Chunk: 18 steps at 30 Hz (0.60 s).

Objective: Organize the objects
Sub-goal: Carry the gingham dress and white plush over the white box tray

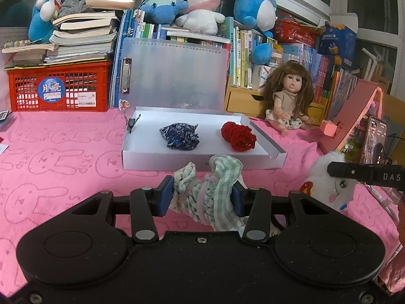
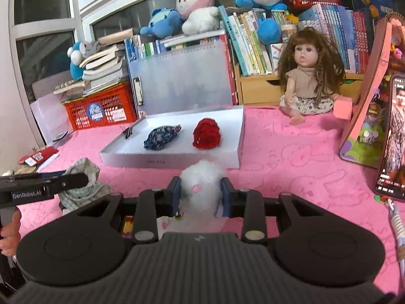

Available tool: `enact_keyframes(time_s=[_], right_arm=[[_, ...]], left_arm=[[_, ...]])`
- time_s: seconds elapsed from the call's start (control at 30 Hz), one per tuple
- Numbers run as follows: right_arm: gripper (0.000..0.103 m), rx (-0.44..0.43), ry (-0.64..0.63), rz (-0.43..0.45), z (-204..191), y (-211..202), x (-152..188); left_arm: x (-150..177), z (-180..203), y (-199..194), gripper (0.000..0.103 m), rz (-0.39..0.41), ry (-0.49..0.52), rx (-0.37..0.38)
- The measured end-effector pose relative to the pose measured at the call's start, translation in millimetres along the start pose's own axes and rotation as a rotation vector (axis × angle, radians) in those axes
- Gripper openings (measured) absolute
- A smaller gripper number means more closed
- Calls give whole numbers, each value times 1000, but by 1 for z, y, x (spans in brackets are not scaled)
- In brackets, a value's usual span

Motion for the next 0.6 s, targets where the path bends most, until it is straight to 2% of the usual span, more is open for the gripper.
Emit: enact_keyframes(time_s=[0.23, 0.6], right_arm=[[38, -1, 33, 28, 2, 8, -21], [37, 7, 81, 50, 0, 36, -49]], left_arm=[[-22, -3, 13, 43, 25, 6, 1], [-53, -23, 46, 42, 28, -51, -15]])
Point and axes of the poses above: each gripper's, at about its wrist camera, not at the fingertips, and y roughly the way its jaws point, z to its right, x to its underside, the point moved 6 cm from there along y, roughly the way its jaws point, and after that the axes turned 12 degrees about y, right-handed, at the moved point
